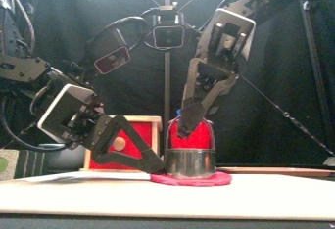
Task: Get the cutter from the drawer then cut the dough then place the extra dough in the bowl
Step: Place the extra dough in the bowl
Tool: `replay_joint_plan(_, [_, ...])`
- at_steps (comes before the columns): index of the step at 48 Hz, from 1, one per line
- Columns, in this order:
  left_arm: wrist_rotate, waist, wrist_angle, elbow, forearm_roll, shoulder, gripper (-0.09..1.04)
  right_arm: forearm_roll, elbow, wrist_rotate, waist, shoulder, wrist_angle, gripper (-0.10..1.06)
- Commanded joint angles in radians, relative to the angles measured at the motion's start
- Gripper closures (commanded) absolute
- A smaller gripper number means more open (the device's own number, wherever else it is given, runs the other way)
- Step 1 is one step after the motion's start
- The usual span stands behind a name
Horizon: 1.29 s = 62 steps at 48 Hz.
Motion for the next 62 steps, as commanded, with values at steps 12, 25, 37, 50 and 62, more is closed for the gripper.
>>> replay_joint_plan(12, [0.000,0.005,0.005,0.000,-0.006,-0.003,0.34,0.000,-0.060,0.002,-0.006,-0.038,0.058,0.47])
replay_joint_plan(25, [0.002,0.005,0.040,0.000,-0.023,-0.003,0.34,-0.023,-0.091,0.002,-0.014,-0.071,0.112,0.47])
replay_joint_plan(37, [0.002,0.008,0.043,0.002,-0.026,-0.003,0.37,-0.054,-0.089,0.002,-0.040,-0.106,0.135,0.47])
replay_joint_plan(50, [0.002,0.009,0.060,0.002,-0.034,-0.003,0.37,-0.061,-0.072,0.000,-0.078,-0.161,0.137,0.47])
replay_joint_plan(62, [0.000,0.009,0.071,0.002,-0.035,-0.003,0.37,-0.051,-0.021,0.005,-0.084,-0.238,0.135,0.47])
